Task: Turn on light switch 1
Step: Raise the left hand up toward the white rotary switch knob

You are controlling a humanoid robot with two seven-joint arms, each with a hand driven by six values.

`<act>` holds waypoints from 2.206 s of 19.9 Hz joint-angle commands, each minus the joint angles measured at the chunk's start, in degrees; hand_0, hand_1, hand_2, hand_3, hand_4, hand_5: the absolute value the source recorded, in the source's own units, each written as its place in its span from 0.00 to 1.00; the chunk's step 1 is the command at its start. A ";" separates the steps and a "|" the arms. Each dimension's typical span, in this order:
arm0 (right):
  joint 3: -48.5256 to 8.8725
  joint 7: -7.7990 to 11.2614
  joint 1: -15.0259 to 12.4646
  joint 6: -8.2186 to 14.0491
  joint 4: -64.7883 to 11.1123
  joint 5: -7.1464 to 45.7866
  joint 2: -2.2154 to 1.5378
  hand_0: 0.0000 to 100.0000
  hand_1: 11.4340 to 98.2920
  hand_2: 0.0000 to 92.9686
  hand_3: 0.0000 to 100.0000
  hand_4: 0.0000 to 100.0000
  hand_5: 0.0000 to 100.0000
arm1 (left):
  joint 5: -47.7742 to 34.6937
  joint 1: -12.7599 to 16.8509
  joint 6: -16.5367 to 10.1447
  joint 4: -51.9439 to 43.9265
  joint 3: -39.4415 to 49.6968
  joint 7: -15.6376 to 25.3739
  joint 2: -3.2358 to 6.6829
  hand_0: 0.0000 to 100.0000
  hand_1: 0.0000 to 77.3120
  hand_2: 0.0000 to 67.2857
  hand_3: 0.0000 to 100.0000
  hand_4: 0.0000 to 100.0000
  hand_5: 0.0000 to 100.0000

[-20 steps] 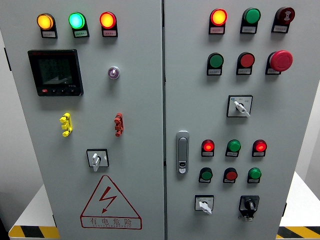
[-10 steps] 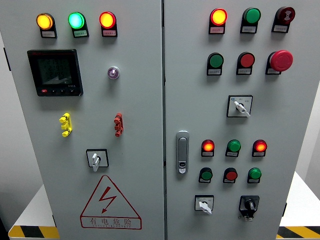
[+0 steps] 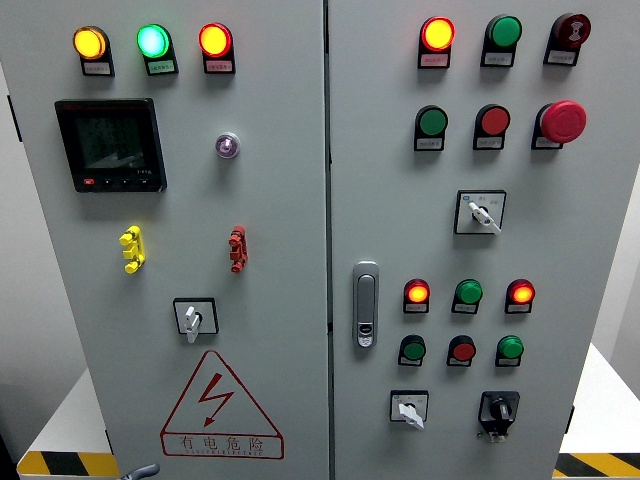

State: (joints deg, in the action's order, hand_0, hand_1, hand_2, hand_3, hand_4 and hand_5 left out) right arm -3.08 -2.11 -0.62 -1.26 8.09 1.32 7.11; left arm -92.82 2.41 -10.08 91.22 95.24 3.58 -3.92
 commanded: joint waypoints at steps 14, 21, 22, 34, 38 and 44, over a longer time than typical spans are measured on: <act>0.00 0.00 0.00 -0.06 0.00 0.00 -0.08 0.00 0.10 0.00 0.20 0.19 0.10 | 0.10 -9.97 0.24 2.37 1.00 -12.97 -1.53 0.00 0.51 0.46 0.85 1.00 0.97; 0.00 0.00 0.00 -0.06 0.00 0.00 -0.08 0.00 0.09 0.00 0.20 0.19 0.10 | 0.10 -15.41 5.06 2.38 0.39 -16.57 -1.80 0.00 0.51 0.48 0.86 1.00 0.96; 0.00 0.00 0.00 -0.06 0.00 0.00 0.01 0.00 0.10 0.00 0.20 0.19 0.10 | 0.10 -16.29 5.42 2.29 0.39 -17.28 -1.88 0.00 0.51 0.49 0.86 1.00 0.96; 0.00 0.00 0.00 -0.06 0.00 0.00 0.01 0.00 0.10 0.00 0.20 0.19 0.10 | 0.10 -21.30 9.62 2.12 -2.33 -21.59 -2.41 0.00 0.53 0.52 0.89 1.00 0.97; -0.08 0.00 0.00 -0.06 0.00 0.00 0.01 0.00 0.09 0.00 0.20 0.19 0.10 | 0.10 -21.92 16.67 2.38 -5.41 -25.46 -2.50 0.00 0.56 0.55 0.92 1.00 0.99; 0.00 0.00 0.00 -0.06 0.00 0.00 -0.08 0.00 0.09 0.00 0.20 0.19 0.11 | 0.01 -24.03 17.37 2.38 -5.50 -25.64 -2.59 0.00 0.60 0.58 0.94 1.00 1.00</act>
State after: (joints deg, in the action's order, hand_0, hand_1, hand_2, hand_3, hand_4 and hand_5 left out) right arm -3.08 -2.11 -0.62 -1.31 8.09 1.32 7.03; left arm -92.80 -20.86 7.10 93.71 89.74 -21.94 -6.46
